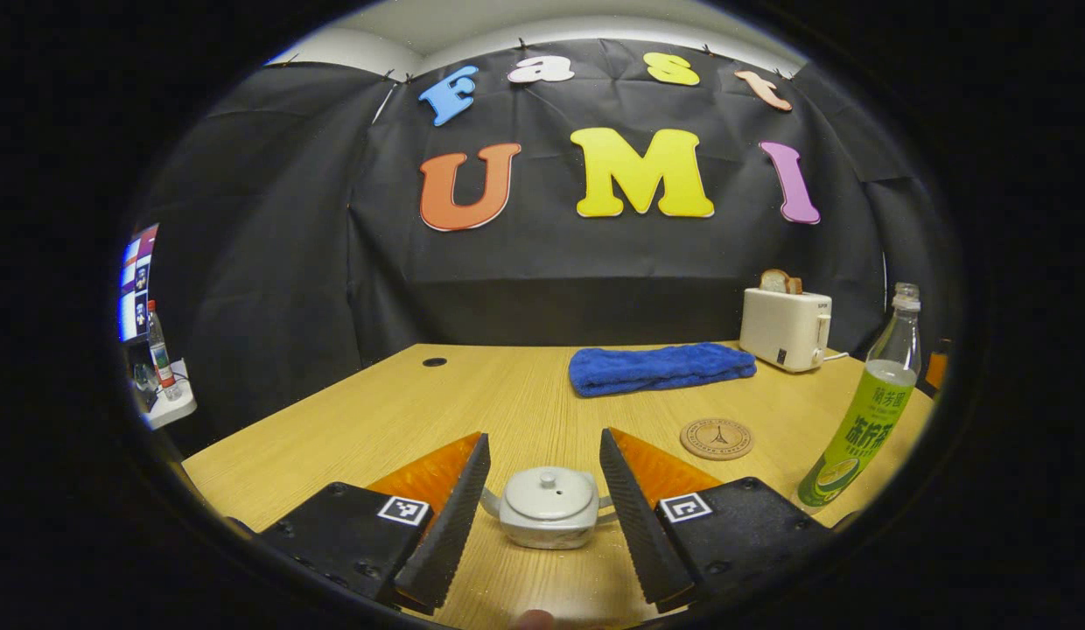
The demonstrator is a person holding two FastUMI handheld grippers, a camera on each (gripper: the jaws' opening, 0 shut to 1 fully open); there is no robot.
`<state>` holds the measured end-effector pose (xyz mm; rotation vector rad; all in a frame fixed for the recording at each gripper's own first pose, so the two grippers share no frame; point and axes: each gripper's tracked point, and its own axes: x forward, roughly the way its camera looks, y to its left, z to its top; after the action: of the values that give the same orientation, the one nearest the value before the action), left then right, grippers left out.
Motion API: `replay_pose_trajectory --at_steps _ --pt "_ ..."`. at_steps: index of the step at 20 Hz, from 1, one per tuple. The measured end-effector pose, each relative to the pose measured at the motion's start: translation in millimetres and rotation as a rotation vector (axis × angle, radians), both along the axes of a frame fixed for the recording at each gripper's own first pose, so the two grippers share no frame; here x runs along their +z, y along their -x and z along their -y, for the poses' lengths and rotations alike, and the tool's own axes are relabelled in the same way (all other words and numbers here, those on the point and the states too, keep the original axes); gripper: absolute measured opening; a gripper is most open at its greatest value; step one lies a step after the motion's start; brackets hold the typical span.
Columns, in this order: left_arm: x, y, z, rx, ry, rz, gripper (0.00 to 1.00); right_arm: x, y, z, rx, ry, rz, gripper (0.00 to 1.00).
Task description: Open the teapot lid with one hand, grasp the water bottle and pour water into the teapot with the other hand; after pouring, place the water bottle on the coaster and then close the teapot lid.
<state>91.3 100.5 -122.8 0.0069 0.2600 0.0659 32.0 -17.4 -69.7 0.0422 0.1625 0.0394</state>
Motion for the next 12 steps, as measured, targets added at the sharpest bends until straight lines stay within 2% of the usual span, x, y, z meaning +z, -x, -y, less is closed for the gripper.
replay_pose_trajectory --at_steps 4,6,9,12 --pt "-7.9 -3.7 2.8 -0.004 0.010 -0.032 0.63 -0.8 -1.9 1.0 -0.004 0.021 0.002 0.96" --pt "-9.8 -5.8 1.5 0.010 0.007 -0.032 0.50 -2.2 -3.2 -0.9 0.001 0.023 -0.001 0.96" --pt "-9.0 -6.1 -1.8 0.025 0.006 -0.027 0.24 -4.8 -2.9 -6.0 0.014 0.025 -0.009 0.96" --pt "-9.8 -7.0 2.3 0.020 0.011 -0.027 0.14 -6.9 -3.4 -8.4 0.025 0.026 -0.015 0.96"
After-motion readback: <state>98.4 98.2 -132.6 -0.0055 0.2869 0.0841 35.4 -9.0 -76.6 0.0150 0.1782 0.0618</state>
